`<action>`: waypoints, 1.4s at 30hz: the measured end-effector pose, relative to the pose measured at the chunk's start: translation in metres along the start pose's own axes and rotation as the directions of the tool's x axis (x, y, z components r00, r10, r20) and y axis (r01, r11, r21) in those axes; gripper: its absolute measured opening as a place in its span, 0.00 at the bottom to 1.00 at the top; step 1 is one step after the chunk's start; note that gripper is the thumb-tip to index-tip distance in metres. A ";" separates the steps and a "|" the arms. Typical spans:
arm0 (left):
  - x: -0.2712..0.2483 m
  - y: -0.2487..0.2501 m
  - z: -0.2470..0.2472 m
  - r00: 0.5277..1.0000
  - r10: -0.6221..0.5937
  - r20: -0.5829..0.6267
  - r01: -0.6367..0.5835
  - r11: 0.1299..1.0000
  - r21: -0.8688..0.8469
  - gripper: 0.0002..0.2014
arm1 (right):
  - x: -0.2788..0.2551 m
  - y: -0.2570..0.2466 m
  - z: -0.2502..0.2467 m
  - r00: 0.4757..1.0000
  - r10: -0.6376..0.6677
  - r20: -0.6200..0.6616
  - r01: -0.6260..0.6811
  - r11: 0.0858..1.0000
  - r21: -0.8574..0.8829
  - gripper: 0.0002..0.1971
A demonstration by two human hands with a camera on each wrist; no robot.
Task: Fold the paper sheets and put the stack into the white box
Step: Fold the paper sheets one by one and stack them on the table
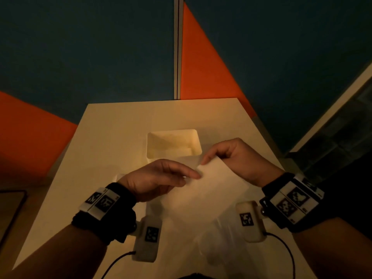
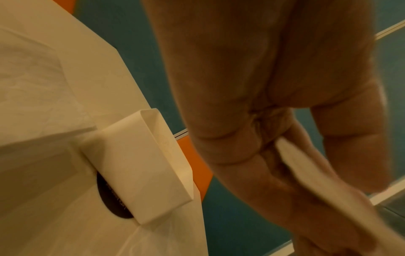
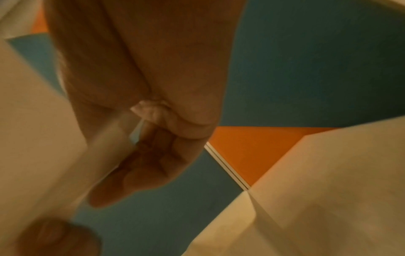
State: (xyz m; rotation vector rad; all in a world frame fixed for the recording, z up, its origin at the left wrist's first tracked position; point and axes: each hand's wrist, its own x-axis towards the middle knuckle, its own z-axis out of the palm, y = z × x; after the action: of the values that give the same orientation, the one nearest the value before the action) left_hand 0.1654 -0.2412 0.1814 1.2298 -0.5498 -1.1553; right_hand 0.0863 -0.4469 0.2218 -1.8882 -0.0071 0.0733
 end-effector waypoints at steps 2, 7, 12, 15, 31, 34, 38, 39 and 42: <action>-0.002 -0.002 -0.004 0.997 0.014 -0.075 -0.013 1.000 0.020 0.13 | 0.002 0.011 -0.005 0.997 0.062 -0.038 -0.057 0.993 0.101 0.14; -0.020 -0.015 -0.025 0.905 0.039 -0.425 -0.028 0.999 0.032 0.23 | 0.005 0.089 -0.021 0.901 0.293 -0.321 -0.367 0.908 -0.200 0.16; -0.046 -0.036 -0.039 0.713 -0.046 -0.700 0.130 0.989 0.068 0.13 | -0.015 0.157 -0.018 0.807 0.507 -0.302 -0.582 0.597 -0.553 0.32; -0.058 -0.053 -0.045 0.624 -0.065 -0.779 0.240 0.964 0.112 0.13 | -0.023 0.177 -0.011 0.813 0.511 -0.278 -0.556 0.543 -0.629 0.35; -0.072 -0.084 -0.063 0.494 0.122 -0.861 0.540 0.733 0.414 0.18 | -0.028 0.186 -0.012 0.835 0.392 -0.386 -0.546 0.517 -0.659 0.21; -0.072 -0.088 -0.066 0.501 0.132 -0.855 0.551 0.713 0.433 0.18 | -0.029 0.186 -0.013 0.831 0.395 -0.391 -0.554 0.532 -0.640 0.19; -0.072 -0.088 -0.067 0.537 0.199 -0.820 0.586 0.611 0.532 0.18 | -0.027 0.181 -0.018 0.816 0.359 -0.452 -0.573 0.600 -0.558 0.15; -0.071 -0.087 -0.067 0.543 0.236 -0.806 0.612 0.546 0.572 0.18 | -0.027 0.178 -0.020 0.816 0.324 -0.479 -0.567 0.609 -0.554 0.14; -0.062 -0.074 -0.057 0.589 0.320 -0.742 0.597 0.446 0.666 0.17 | -0.023 0.159 -0.025 0.825 0.189 -0.533 -0.490 0.708 -0.508 0.08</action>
State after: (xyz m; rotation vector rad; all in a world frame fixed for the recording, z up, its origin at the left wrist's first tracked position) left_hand 0.1623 -0.1540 0.1105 2.6389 -0.2856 -0.1756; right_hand 0.0600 -0.5209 0.0795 -2.5233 0.7446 -0.1255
